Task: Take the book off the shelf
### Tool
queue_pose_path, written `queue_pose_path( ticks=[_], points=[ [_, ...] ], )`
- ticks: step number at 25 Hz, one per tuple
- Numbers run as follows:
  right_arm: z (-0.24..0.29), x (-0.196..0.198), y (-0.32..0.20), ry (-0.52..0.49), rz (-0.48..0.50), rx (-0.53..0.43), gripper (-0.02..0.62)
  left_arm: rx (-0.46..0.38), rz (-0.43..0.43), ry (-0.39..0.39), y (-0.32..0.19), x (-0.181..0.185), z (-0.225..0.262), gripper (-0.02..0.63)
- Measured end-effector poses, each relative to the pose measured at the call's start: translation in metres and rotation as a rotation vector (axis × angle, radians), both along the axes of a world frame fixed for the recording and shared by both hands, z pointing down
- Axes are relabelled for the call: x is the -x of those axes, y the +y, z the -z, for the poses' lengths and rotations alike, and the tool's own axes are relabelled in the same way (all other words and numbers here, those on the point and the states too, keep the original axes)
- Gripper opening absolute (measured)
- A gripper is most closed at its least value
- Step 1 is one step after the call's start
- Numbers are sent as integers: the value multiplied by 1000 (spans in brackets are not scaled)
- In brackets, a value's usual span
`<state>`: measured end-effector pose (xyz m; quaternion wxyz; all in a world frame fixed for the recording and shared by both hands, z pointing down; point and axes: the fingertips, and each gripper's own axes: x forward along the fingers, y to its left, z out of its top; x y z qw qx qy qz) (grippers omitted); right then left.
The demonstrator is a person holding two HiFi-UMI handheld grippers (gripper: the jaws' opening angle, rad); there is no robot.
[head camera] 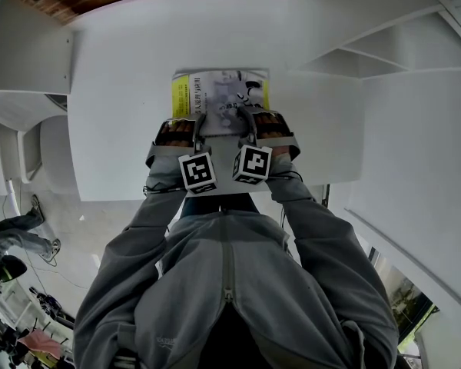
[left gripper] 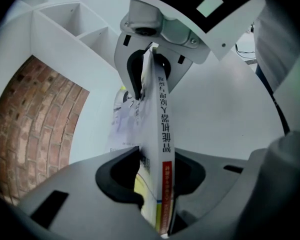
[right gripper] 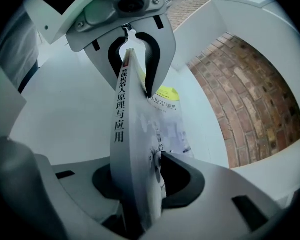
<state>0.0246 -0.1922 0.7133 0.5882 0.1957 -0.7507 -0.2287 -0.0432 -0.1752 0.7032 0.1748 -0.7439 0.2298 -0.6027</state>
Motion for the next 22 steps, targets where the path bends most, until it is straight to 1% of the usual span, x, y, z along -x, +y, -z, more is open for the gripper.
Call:
queue_pose_path(
  ticks=[4,7,14,22],
  points=[
    [-1,-3,6,-13,-11,36,169,26,11,14,4,1,1,142],
    [1,-5,9,-17,-16,41,173,41,20,20,7,2,1,153],
    [2,-13,25,6,-19,73,181,66,32,20,19,5,0,171],
    [8,-22,44,-1,-44,115,186,102,29,15,35,10,2,189]
  ],
)
